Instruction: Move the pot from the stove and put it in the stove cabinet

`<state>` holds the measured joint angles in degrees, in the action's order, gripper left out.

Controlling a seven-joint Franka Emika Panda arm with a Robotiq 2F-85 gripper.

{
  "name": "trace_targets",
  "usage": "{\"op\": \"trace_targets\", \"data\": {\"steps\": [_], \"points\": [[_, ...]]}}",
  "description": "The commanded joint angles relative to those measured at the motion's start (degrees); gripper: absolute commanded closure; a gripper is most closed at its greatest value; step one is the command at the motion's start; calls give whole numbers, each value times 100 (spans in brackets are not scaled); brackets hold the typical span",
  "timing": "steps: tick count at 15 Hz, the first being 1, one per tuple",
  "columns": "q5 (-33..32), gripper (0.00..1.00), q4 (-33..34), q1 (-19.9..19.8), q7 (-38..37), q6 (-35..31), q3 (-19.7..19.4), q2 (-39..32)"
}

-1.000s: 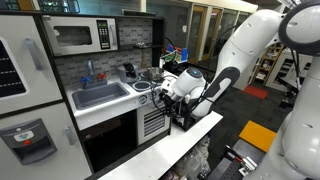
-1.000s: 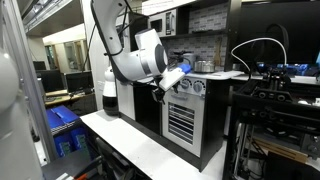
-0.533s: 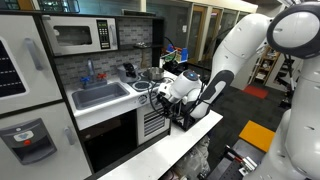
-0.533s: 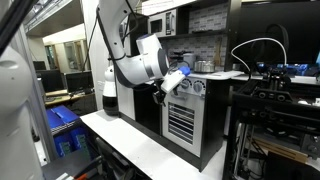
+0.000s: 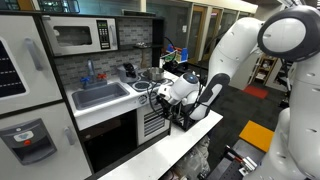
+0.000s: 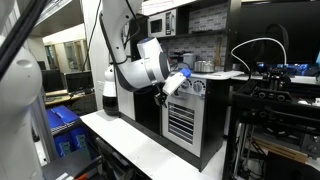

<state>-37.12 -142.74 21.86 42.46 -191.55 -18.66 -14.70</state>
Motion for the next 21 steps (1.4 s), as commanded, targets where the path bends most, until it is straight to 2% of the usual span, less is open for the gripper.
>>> {"op": "trace_targets", "data": {"steps": [1,7,12,15,18,19,21], "points": [[-91,0,-40,273,245,-197,-241,-129],[-407,0,-544,-118,194,247,309,469],[-570,0,-900,-149,257,491,227,971],[-417,0,-999,-192,161,535,253,1275],[-120,0,-1095,-254,30,411,491,1625],[-197,0,-1081,-753,-161,425,1035,1733],[-178,0,-1012,-935,-301,310,1280,1809]]}}
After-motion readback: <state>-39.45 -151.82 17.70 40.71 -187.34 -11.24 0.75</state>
